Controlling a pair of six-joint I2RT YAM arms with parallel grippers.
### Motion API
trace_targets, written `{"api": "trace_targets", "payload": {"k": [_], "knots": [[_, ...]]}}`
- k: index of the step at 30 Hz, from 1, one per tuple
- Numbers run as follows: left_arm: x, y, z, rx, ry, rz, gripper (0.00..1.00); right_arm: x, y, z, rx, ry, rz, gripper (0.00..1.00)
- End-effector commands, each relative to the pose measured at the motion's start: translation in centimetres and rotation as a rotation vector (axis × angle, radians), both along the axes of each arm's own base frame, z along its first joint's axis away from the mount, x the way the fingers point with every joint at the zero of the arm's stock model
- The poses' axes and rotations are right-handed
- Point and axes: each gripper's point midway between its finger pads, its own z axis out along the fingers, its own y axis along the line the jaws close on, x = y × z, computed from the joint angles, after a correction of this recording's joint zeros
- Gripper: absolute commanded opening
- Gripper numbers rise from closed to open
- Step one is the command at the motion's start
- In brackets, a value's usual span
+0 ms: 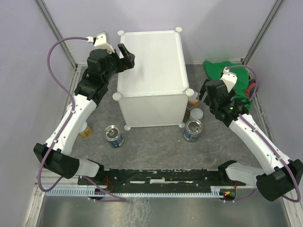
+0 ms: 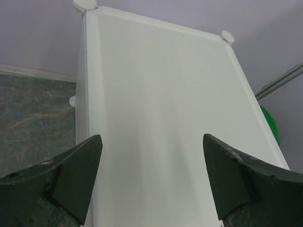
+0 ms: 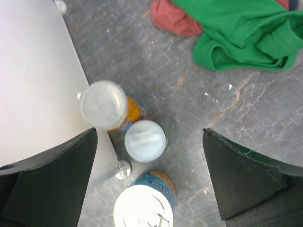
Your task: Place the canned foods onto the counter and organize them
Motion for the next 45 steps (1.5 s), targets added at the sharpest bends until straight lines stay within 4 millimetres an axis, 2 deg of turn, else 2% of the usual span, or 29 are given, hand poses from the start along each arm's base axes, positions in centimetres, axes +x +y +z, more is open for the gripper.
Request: {"api": "trace_targets", "payload": {"k": [1, 8, 16, 19, 25, 34, 45], "knots": [[-1.1, 0.2, 1.3, 0.054, -0.024, -0.026, 0.93, -2.7, 0.9, -0.4, -0.029, 0.026, 0.060, 1.00], [-2.3, 0.8, 0.6, 0.069, -0.005, -0.002, 0.93, -6.6, 2.7, -2.2, -0.053, 0.099, 0.136, 0.99], [-3.5, 1.2, 1.7, 0.036, -0.027, 0.004, 0.92, -10.9, 5.1, -5.7, -0.111, 0.187, 0.248, 0.98], [-4.0, 1.2, 2.2, 0.023, -0.037, 0.002, 0.92, -11.9, 6.0, -6.3, -0.134, 0.178, 0.278, 0.98], [-4.7, 1.0, 2.2, 0.004, -0.038, -0.005, 0.92, -12.9, 7.0, -7.2, -0.188, 0.181, 0.309, 0.99], [-5.9, 1.3, 2.9, -0.004, -0.046, -0.009, 0.92, -14.2, 7.2, -10.9, -0.180, 0.228, 0.311, 1.00], [-6.9, 2.1, 2.7, 0.019, -0.042, 0.002, 0.92, -13.0, 8.5, -13.0, -0.208, 0.214, 0.317, 1.00]]}}
